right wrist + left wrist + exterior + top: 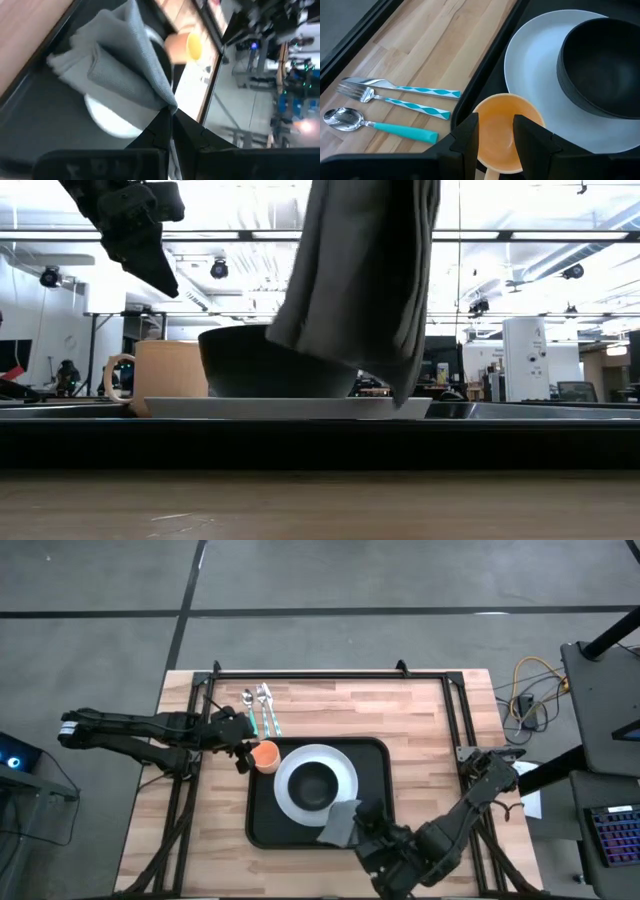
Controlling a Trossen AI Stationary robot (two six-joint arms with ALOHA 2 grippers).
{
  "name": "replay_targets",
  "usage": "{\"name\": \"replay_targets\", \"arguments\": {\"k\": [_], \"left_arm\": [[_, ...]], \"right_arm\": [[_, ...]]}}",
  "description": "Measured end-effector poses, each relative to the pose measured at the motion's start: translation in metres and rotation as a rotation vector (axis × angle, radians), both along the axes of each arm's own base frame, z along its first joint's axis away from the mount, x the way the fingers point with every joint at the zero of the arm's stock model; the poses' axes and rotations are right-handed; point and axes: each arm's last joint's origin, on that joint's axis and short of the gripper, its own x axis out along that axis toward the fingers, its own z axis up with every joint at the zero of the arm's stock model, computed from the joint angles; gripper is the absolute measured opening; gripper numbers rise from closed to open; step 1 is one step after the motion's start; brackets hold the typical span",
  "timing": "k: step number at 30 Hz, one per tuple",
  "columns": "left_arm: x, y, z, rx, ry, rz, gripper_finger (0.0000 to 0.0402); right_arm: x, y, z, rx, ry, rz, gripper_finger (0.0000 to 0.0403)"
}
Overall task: Set up tray
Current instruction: Put the gray napkin to the right of the white plate on the black serving tray
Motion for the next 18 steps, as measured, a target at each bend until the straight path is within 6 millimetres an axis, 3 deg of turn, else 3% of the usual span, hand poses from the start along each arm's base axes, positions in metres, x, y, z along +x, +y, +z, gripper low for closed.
{"name": "replay_targets", "arguments": {"k": [6,12,18], "left_arm": [[0.001,0.000,-0.002,0.000,0.009,0.000,0.0102],[0.001,0.000,-0.002,-0.005,0.002,0.006,0.0102],[0.002,0.000,-0.001,-0.007,-0.008,0.009,0.0102]], "right_arm": [[-0.032,0.012,-0.031,-0.038,0.012,-0.070,0.0008],[-0.066,0.007,-0.066,-0.014,0.010,-0.176,0.0008],[-0.081,-0.006,-0.063,0.032,-0.032,-0.246,0.0008]]}}
